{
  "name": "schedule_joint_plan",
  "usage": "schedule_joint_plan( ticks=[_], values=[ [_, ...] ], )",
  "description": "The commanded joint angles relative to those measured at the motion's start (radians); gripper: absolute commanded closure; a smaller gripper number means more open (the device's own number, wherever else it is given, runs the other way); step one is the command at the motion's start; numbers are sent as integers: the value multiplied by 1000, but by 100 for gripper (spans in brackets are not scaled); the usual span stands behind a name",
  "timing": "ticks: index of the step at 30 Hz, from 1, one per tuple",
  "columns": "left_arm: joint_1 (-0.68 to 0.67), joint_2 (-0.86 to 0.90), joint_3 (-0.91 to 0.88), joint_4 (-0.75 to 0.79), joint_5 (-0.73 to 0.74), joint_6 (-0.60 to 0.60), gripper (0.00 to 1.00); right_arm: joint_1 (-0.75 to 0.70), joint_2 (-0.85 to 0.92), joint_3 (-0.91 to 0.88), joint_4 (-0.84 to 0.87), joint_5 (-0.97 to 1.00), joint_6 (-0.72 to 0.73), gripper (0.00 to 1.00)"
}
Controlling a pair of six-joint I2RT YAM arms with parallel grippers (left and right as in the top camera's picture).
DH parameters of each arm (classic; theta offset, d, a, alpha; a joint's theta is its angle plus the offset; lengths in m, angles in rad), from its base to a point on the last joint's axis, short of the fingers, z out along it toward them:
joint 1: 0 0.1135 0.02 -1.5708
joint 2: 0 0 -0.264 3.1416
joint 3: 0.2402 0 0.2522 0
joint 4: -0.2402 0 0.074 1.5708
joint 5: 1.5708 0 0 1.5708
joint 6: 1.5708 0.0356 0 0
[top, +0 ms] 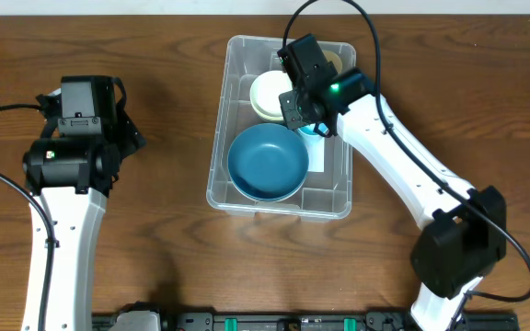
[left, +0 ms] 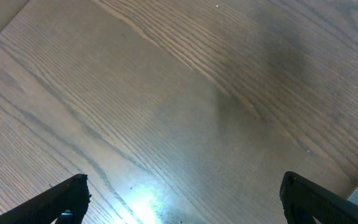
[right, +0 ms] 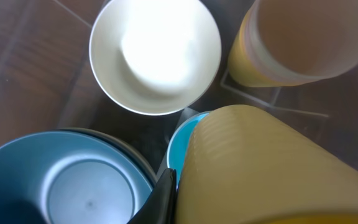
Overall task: Pack container
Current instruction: 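Carry the yellow cup and lower it into the light blue cup, then release the yellow cup and withdraw the right gripper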
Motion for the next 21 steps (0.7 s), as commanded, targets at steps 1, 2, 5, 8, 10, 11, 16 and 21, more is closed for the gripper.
schedule_joint_plan(
  ticks=[1,2,5,8,10,11,16,21],
  values=[
    [3,-6,2,-2,-21,6,2,11,51,15,5,-14,-13,99],
    [3,-6,2,-3,-21,6,2,11,59,15,6,-13,-13,99],
    [3,-6,2,-3,-21,6,2,11,74,15,10,-13,-13,99],
    [3,-6,2,-3,-21,6,2,12,77,15,14,-13,-14,77],
    [3,-6,2,-3,-21,6,2,12,76,18,17,-13,-19,56],
    [3,-6,2,-3,-21,6,2,12,73,24,13,-13,-25,51],
    [3,-6,2,-3,-21,6,2,9,20,67,-43,10,-24,35],
    [3,-6,2,-3,-21,6,2,-6,-108,78,-81,40,5,26]
  ],
)
